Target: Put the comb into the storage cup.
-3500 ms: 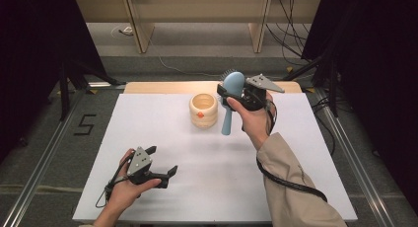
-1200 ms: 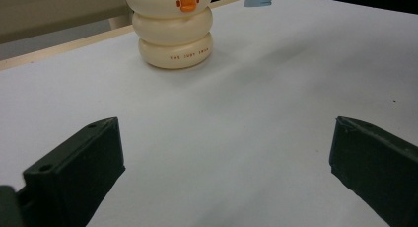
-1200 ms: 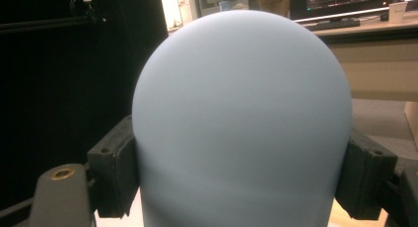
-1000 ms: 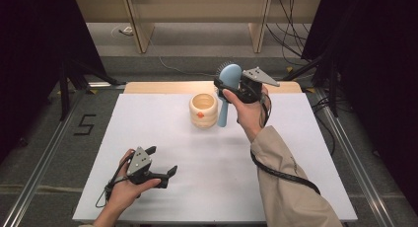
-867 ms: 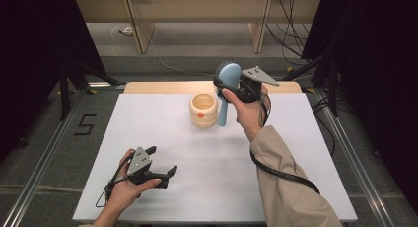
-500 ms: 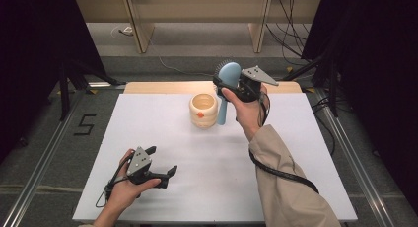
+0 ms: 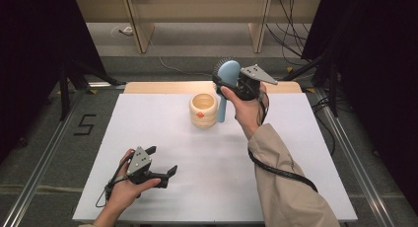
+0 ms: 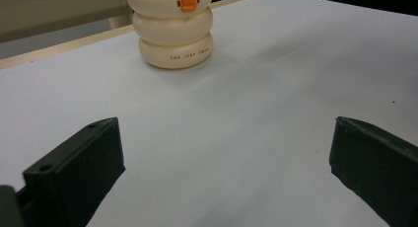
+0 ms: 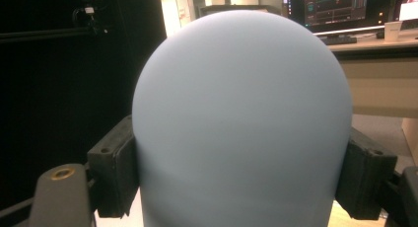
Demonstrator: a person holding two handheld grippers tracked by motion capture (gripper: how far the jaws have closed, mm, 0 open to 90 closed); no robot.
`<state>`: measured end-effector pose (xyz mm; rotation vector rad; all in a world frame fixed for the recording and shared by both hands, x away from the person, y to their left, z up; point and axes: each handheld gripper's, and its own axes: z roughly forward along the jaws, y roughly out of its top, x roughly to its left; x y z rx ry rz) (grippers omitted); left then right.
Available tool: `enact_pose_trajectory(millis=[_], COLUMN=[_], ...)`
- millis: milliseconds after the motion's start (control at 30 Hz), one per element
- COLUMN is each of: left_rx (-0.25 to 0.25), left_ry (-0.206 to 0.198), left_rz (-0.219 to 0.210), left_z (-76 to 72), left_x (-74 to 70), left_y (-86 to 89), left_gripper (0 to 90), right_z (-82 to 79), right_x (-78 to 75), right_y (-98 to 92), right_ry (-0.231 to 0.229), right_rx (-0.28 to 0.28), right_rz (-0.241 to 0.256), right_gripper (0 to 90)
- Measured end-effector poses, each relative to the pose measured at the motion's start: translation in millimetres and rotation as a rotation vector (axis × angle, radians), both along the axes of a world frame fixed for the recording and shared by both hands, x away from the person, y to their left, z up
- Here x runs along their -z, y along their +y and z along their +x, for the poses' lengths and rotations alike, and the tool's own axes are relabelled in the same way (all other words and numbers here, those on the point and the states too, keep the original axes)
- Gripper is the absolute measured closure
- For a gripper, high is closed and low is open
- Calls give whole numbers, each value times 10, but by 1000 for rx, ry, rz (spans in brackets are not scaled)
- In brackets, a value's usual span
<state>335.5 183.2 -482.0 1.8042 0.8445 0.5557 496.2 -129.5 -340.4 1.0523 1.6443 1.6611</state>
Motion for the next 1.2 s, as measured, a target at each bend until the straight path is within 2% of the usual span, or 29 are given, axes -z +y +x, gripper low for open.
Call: enact_pose_trajectory(millis=[1200], left_rx=[-2], left_ry=[1], left_rz=[0], left_z=[0], left_x=[3], left_y=[1], left_gripper=[0], right_z=[52], right_x=[-72], right_y=[59], right_ry=[-29], right_rx=[5], right_rz=[22], right_gripper=[206])
